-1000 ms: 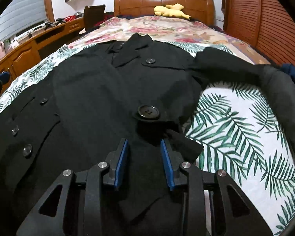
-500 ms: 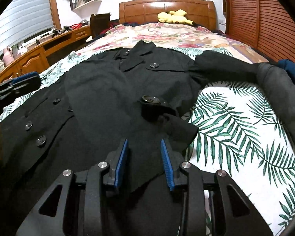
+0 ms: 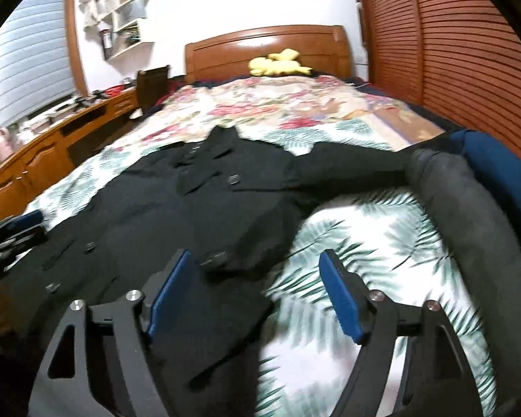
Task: Fold large clothes
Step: 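Close the right gripper on that sleeve's cuff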
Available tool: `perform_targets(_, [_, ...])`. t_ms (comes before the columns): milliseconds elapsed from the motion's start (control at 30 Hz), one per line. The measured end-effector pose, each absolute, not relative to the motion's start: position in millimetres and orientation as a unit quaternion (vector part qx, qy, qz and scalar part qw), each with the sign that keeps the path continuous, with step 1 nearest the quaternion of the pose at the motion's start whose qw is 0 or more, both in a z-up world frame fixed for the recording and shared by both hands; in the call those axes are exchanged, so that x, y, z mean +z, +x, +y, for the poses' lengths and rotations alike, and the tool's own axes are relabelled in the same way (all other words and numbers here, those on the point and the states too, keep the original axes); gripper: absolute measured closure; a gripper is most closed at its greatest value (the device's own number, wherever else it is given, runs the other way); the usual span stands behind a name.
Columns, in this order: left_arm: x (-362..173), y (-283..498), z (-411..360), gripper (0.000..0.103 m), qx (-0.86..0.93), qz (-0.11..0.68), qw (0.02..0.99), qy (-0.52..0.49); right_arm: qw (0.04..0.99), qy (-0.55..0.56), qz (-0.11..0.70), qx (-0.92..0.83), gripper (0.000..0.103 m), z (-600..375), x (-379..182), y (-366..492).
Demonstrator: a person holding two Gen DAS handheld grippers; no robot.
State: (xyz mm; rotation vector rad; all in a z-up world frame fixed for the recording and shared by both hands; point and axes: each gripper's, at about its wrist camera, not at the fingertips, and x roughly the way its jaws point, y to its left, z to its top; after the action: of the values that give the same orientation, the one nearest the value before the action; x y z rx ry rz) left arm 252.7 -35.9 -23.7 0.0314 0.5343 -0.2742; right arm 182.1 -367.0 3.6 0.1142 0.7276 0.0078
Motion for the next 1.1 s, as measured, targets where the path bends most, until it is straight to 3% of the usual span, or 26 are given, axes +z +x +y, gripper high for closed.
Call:
perform_targets(500, [-21, 237, 6, 0.046, -0.108, 0.266, 0.958, -0.004, 0.900, 0.088, 0.423, -0.063, 0.027, -453, -39, 307])
perform_targets(1100, [-19, 237, 14, 0.046, -0.106, 0.276, 0.955, -0.010, 0.862, 0.216, 0.450, -0.087, 0.027, -498, -77, 360])
